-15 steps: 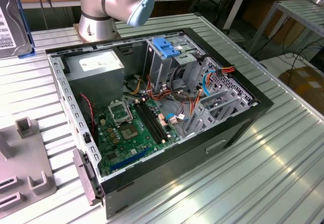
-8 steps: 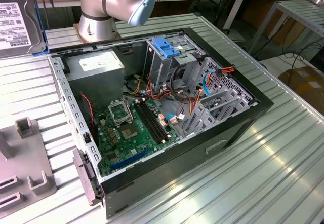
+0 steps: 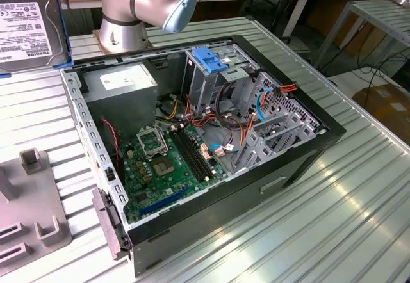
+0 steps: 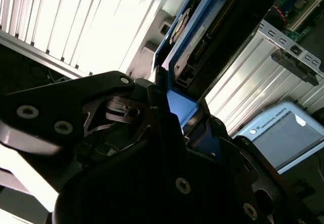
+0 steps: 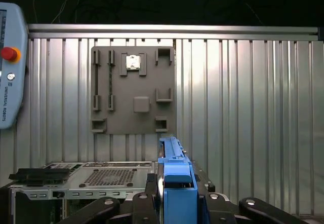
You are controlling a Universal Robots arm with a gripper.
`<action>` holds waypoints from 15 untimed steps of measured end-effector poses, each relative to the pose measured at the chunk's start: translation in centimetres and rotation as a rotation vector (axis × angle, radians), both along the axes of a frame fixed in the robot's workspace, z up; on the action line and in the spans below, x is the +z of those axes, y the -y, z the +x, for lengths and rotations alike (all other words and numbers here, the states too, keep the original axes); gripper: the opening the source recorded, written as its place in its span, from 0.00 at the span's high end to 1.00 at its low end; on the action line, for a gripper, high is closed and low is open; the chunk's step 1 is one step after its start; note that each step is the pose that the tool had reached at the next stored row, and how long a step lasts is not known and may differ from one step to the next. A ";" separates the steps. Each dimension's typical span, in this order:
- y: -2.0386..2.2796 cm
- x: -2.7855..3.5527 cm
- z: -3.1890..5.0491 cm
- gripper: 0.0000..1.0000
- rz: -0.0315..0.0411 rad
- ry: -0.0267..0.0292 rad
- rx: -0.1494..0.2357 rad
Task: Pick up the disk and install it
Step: 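Pick up the disk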
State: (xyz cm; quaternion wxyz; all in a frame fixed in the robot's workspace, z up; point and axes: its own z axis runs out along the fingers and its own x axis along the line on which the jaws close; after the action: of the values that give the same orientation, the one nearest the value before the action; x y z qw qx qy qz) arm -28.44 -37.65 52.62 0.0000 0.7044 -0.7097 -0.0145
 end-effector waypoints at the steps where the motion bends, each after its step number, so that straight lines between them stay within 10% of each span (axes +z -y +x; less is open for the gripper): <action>1: 0.00 0.00 0.28 0.63 -0.0001 -0.0001 0.000; 15: 0.00 0.00 3.19 0.63 0.0000 0.0000 0.000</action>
State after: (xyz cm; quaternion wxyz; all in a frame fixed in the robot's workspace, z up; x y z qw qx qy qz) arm -25.25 -37.65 52.62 0.0000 0.7044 -0.7097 -0.0145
